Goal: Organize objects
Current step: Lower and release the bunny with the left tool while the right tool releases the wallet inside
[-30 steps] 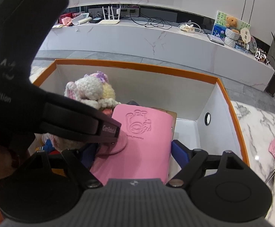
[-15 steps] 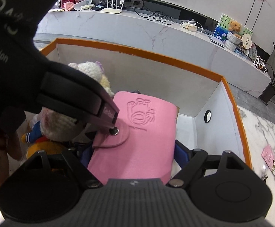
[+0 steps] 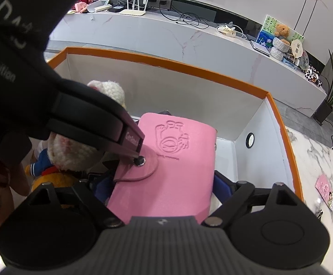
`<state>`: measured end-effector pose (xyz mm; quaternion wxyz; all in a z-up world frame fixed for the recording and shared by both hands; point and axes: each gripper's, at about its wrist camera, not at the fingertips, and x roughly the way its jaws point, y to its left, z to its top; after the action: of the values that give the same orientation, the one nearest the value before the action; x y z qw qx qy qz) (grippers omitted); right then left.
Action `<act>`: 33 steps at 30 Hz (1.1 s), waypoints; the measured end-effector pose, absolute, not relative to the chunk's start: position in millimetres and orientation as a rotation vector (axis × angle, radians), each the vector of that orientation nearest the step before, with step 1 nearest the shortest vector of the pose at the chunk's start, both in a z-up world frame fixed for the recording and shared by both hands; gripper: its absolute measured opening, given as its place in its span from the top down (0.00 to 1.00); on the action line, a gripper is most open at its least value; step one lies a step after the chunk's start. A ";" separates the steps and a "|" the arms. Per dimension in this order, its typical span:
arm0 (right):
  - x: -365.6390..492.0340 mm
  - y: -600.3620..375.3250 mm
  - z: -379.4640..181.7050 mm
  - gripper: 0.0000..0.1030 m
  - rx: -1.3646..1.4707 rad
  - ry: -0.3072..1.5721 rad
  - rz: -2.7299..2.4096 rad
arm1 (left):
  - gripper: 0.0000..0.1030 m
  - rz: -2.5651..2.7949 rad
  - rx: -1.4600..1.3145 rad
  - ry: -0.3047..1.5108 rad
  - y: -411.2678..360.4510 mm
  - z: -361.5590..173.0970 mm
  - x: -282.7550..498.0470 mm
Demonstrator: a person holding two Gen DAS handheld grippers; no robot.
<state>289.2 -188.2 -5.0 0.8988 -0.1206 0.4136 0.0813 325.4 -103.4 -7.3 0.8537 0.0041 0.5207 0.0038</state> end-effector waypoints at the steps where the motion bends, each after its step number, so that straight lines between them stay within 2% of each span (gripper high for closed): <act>1: 289.7 -187.9 -4.9 0.13 -0.248 0.857 0.168 | 0.41 0.009 0.009 1.095 -103.2 -7.2 325.2; 10: 291.5 -189.0 -3.4 0.05 -0.256 0.856 0.148 | 0.40 0.012 0.012 1.090 -102.6 -5.3 324.7; 33: 285.1 -192.0 4.7 0.04 -0.233 0.840 0.160 | 0.36 -0.020 0.003 1.028 -109.7 16.9 312.1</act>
<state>285.1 -192.0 4.7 0.9034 -0.1128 0.4065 0.0772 312.1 -109.7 16.9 0.8707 0.0014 0.4917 -0.0094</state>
